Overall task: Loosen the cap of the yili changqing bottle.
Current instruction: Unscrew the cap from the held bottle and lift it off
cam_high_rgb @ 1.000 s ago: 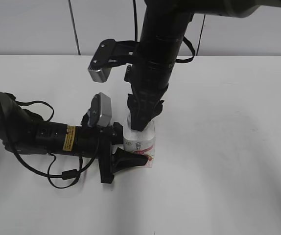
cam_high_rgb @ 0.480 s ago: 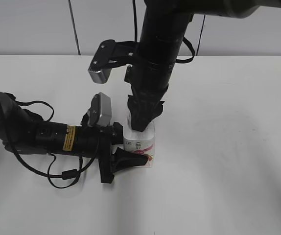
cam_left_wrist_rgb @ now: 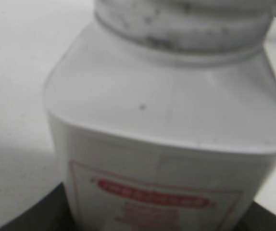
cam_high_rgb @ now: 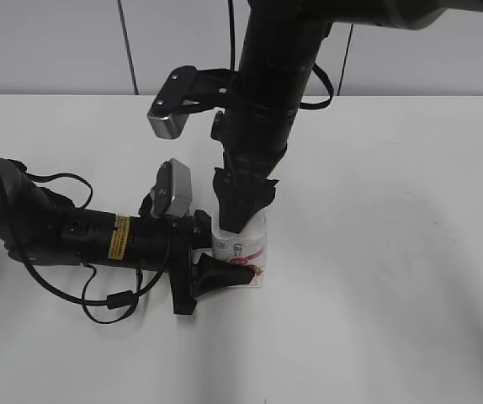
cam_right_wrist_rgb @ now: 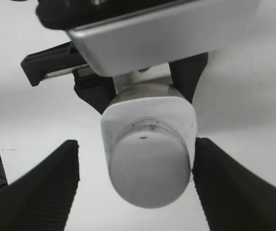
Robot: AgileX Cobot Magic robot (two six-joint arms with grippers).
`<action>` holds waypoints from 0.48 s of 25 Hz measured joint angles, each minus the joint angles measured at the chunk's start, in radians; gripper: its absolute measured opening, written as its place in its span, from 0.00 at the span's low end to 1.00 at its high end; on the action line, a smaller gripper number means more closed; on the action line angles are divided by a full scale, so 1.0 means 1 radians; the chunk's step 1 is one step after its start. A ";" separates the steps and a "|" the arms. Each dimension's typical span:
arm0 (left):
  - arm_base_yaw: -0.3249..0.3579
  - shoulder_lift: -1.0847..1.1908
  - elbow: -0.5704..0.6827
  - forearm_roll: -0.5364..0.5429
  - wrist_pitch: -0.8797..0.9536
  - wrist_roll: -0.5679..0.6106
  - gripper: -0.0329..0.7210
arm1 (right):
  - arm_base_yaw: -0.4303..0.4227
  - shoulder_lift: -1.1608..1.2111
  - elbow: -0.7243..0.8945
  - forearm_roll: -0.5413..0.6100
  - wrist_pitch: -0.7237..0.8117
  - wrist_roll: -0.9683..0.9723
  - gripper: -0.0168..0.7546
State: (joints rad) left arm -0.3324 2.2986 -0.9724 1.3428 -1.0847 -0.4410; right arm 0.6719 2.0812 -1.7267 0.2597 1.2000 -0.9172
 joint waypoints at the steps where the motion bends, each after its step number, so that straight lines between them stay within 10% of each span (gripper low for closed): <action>1: 0.000 0.000 0.000 0.000 0.000 0.000 0.56 | 0.000 -0.001 -0.005 0.000 0.001 0.008 0.77; 12: 0.000 0.000 0.000 0.000 0.000 0.000 0.56 | 0.000 -0.001 -0.107 -0.061 0.013 0.277 0.77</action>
State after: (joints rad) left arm -0.3324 2.2986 -0.9724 1.3428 -1.0847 -0.4410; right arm 0.6719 2.0803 -1.8338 0.1988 1.2128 -0.6402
